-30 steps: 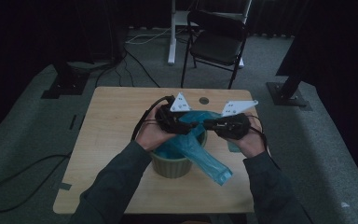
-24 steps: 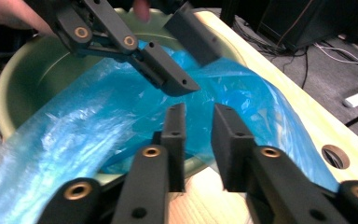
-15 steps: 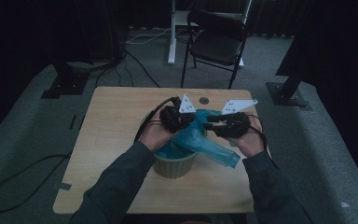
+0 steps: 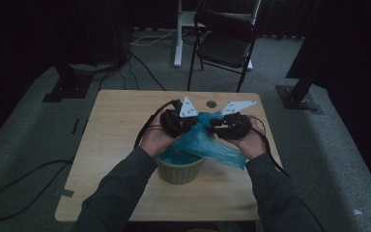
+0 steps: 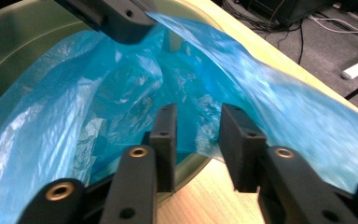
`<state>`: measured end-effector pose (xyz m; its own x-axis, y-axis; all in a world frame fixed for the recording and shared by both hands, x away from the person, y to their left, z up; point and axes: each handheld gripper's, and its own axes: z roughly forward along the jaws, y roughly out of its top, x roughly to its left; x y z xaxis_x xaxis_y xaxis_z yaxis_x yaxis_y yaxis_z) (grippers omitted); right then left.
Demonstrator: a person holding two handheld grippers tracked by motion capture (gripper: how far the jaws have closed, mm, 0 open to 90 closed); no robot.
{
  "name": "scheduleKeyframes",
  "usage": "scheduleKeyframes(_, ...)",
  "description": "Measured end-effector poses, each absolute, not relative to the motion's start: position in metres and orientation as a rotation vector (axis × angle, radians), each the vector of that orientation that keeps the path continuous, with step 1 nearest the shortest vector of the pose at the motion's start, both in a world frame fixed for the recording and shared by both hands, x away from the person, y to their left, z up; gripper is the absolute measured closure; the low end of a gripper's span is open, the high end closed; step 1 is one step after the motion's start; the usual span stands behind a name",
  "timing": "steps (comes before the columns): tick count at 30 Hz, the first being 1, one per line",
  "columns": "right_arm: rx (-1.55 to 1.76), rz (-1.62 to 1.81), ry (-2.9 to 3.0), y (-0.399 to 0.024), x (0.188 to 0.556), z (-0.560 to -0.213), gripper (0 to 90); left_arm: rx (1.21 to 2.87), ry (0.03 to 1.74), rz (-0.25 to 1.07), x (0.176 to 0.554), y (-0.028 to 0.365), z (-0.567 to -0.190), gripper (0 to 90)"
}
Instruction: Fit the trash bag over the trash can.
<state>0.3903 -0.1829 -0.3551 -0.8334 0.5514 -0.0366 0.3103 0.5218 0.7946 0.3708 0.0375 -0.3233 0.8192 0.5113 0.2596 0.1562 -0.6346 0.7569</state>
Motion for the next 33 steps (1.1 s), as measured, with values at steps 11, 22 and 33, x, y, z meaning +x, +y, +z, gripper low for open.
scheduleKeyframes(11, 0.739, 1.204, 2.477, -0.187, 0.392, -0.353, 89.7, 2.201, 0.575, 0.610, 0.377, 0.062, -0.323, 89.6)
scheduleKeyframes(22, 0.742, 1.198, 2.480, -0.188, 0.393, -0.352, 90.0, 2.180, 0.666, 0.624, 0.387, 0.087, -0.326, 89.6)
scheduleKeyframes(33, 0.750, 1.173, 2.480, -0.189, 0.394, -0.352, 90.0, 2.164, 0.746, 0.633, 0.398, 0.109, -0.329, 89.6)
